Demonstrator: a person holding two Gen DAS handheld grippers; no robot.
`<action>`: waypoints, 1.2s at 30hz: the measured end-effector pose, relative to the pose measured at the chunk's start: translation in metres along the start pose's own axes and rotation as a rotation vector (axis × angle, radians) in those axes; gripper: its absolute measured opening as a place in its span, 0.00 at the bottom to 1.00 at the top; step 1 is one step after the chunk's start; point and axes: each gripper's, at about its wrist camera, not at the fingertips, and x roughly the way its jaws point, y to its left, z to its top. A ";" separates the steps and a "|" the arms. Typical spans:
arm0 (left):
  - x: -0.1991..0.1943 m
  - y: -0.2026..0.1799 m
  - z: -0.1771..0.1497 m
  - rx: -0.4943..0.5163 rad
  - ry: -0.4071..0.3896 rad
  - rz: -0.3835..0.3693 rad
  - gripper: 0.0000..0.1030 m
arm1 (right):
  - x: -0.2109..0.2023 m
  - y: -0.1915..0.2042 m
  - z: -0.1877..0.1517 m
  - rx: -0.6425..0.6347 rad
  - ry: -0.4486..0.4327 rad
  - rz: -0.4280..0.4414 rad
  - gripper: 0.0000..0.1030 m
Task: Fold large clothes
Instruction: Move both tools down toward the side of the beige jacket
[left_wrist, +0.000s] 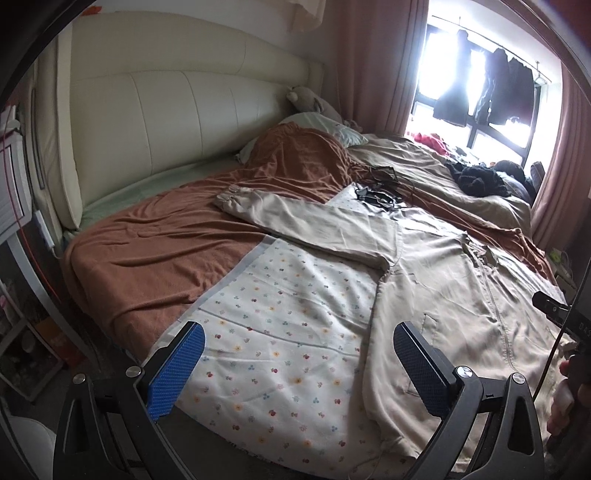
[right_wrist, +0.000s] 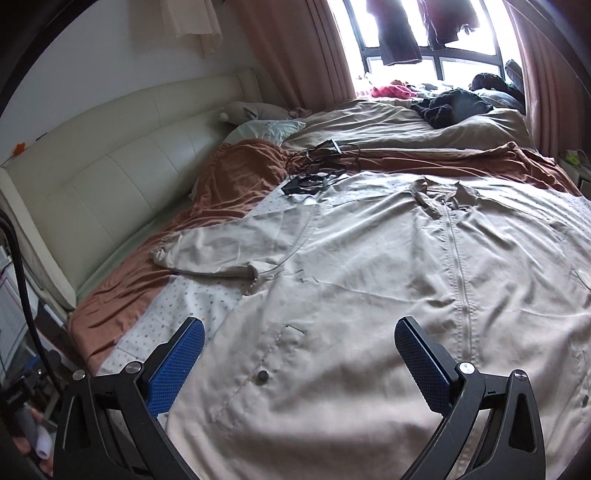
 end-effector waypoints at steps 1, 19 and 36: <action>0.006 0.002 0.001 -0.004 0.009 0.007 0.99 | 0.010 0.004 0.003 0.000 0.007 0.004 1.00; 0.110 0.052 0.045 -0.142 0.099 0.056 0.88 | 0.150 0.018 0.055 0.033 0.151 0.039 0.95; 0.239 0.096 0.114 -0.294 0.198 0.012 0.66 | 0.247 -0.008 0.081 0.200 0.242 0.120 0.55</action>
